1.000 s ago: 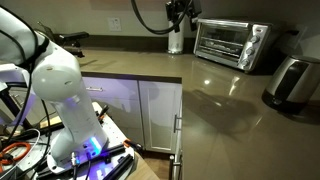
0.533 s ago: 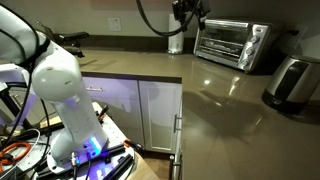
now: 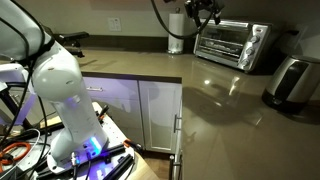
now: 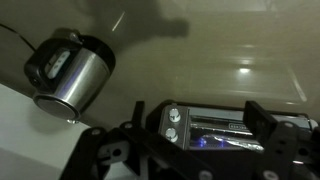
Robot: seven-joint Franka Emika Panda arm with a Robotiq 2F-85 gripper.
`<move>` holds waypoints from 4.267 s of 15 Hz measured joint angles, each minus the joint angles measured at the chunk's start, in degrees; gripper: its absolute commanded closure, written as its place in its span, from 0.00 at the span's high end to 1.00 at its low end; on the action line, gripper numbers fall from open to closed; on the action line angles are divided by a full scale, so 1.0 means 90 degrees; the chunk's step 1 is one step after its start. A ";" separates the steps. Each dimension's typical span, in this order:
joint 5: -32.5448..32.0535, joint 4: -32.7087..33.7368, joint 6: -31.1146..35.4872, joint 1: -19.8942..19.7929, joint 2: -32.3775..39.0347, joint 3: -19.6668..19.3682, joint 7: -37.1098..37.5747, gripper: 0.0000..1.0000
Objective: Open the door of the oven
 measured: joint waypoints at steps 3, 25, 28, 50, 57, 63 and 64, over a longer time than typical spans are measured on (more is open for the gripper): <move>0.0000 -0.0014 0.0907 0.0054 0.0243 0.0158 0.0044 1.00; -0.0137 0.0605 0.5175 0.0011 0.2310 0.0447 0.0236 1.00; -0.0178 0.1082 0.5709 0.0010 0.2799 0.0448 0.0236 1.00; 0.0608 0.3257 0.6387 0.0649 0.4942 0.0311 0.0173 0.26; 0.0608 0.3618 0.6387 0.0630 0.5255 0.0311 0.0173 0.00; 0.0600 0.3907 0.6387 0.0477 0.5550 0.0571 0.0173 0.00; 0.0599 0.3960 0.6386 0.0407 0.5612 0.0683 0.0173 0.00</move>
